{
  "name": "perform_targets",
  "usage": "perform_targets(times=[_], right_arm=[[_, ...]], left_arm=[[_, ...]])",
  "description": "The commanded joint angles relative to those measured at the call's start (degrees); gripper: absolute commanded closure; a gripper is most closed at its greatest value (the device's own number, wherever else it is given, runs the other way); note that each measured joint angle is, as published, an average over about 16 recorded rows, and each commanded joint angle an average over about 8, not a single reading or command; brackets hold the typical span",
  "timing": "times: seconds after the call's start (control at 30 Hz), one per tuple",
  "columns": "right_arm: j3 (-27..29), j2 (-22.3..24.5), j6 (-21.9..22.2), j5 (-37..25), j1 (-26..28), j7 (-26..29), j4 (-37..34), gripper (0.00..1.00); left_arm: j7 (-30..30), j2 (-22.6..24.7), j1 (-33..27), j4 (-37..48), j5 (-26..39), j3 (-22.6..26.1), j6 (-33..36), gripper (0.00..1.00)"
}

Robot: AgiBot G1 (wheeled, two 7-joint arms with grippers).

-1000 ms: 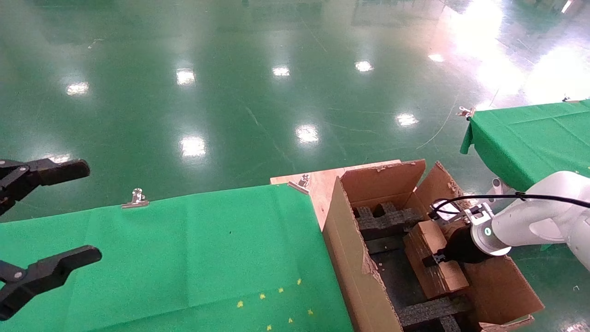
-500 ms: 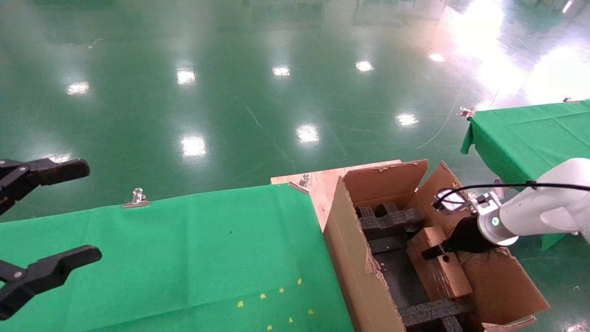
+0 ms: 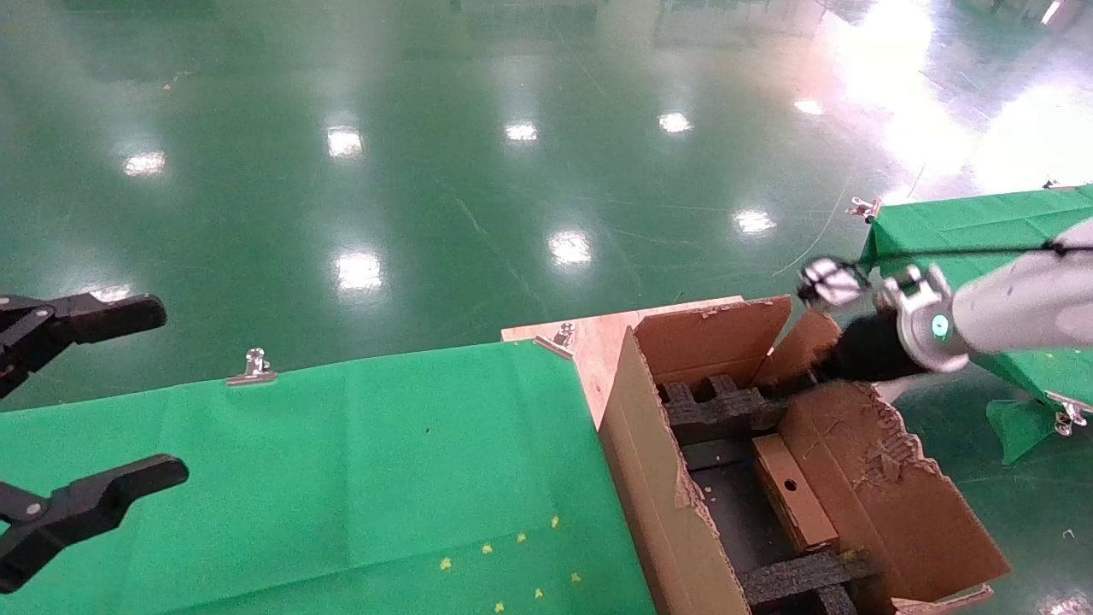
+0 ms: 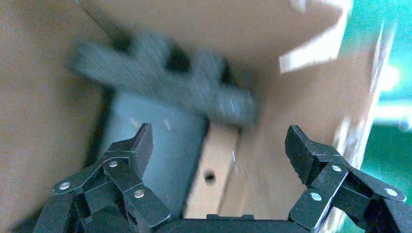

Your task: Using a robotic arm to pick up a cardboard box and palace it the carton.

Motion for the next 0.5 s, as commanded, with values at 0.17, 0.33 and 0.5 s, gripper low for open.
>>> perform_targets(times=[0.17, 0.33, 0.5], right_arm=[[3.7, 7.2, -2.5, 3.8, 6.6, -4.7, 14.5, 0.00], [7.0, 12.5, -7.5, 10.0, 8.6, -7.4, 23.6, 0.00], [8.6, 14.8, -14.0, 16.1, 8.7, -7.4, 26.7, 0.00]], left_arm=[[0.0, 0.0, 0.0, 0.0, 0.0, 0.0, 0.0, 0.00], [0.0, 0.0, 0.0, 0.0, 0.0, 0.0, 0.0, 0.00], [0.0, 0.0, 0.0, 0.0, 0.0, 0.0, 0.0, 0.00]])
